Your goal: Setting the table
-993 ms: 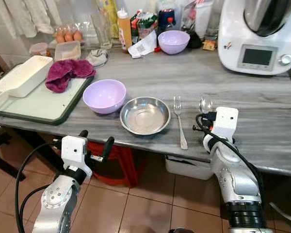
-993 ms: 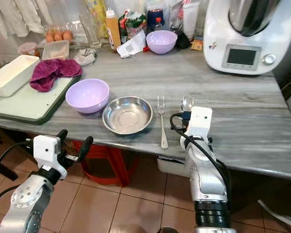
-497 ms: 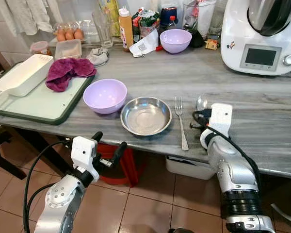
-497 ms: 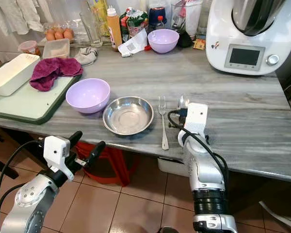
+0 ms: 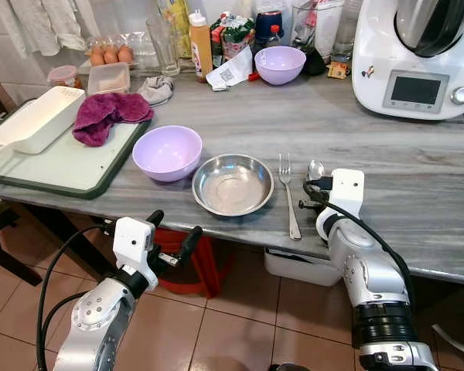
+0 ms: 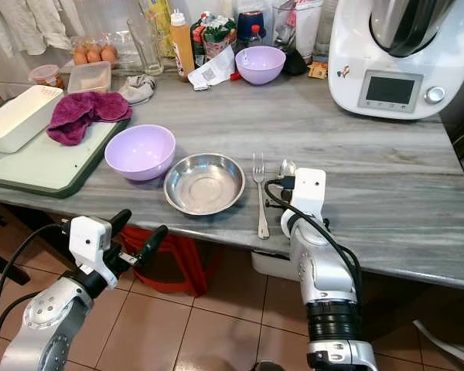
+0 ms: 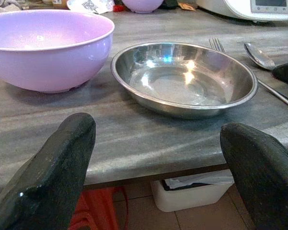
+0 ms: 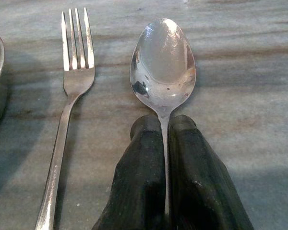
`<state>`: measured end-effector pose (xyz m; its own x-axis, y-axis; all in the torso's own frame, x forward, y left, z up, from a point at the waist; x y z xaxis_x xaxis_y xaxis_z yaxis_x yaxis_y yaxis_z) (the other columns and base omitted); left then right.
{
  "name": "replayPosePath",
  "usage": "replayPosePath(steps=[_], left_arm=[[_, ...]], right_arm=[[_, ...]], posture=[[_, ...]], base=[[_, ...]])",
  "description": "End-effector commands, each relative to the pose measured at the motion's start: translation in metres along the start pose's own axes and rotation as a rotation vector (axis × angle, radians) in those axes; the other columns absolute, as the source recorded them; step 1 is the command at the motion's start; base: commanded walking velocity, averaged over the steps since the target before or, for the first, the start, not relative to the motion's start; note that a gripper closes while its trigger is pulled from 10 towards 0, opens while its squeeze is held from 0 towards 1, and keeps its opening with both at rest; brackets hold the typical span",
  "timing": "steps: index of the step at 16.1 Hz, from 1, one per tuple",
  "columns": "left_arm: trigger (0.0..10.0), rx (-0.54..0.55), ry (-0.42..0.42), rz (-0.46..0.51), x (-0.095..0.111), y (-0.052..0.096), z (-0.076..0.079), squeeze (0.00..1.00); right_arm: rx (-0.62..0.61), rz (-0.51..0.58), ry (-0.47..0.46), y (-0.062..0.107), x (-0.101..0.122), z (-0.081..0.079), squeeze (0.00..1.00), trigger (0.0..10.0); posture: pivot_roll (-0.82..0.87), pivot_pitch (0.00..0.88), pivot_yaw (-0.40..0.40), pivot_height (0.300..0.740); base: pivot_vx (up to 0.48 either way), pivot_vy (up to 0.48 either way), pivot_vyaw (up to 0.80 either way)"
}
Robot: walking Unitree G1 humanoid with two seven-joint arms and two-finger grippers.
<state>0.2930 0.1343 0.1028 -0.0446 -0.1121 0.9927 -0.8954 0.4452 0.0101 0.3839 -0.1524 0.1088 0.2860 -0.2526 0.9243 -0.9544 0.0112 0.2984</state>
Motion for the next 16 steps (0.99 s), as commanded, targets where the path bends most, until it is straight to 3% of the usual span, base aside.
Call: replayPosePath(steps=[1,2,3,16], left_arm=[[10.0,-0.005,-0.004,-0.003,0.0,0.002,-0.001,0.0],[10.0,-0.006,-0.002,-0.003,0.0,0.002,0.0,0.0],[10.0,-0.007,-0.001,-0.002,0.0,0.001,0.0,0.0],[10.0,-0.008,-0.009,-0.001,0.002,0.0,-0.001,0.0]], right_arm=[[0.011,-0.037,0.007,-0.001,-0.008,-0.003,0.0,10.0],[0.015,-0.04,0.004,-0.001,-0.008,-0.004,0.55,10.0],[0.015,-0.04,0.005,-0.002,-0.009,-0.003,1.0,10.0],[0.026,0.035,-0.012,0.001,0.008,-0.006,1.0,10.0]], posture=[[-0.16,0.123,0.057,0.74],[-0.16,0.123,0.057,0.74],[-0.16,0.123,0.057,0.74],[-0.15,0.119,0.066,0.74]], base=[[0.0,0.0,0.0],[0.0,0.0,0.0],[0.0,0.0,0.0],[0.0,0.0,0.0]])
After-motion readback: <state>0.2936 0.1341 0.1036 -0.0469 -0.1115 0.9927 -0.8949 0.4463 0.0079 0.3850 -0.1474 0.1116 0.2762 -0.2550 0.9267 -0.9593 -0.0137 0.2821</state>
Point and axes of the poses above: a point about 5 cm out from each wrist's last joint towards the gripper, its own y axis pointing back from the gripper into the wrist, its own x axis along the axis of the wrist's last joint, z = x × y, the point moved 5 cm from there along -y, pointing out of the wrist towards the gripper, and after that the axes turned 10 degrees about -y, right-handed, at the moved point
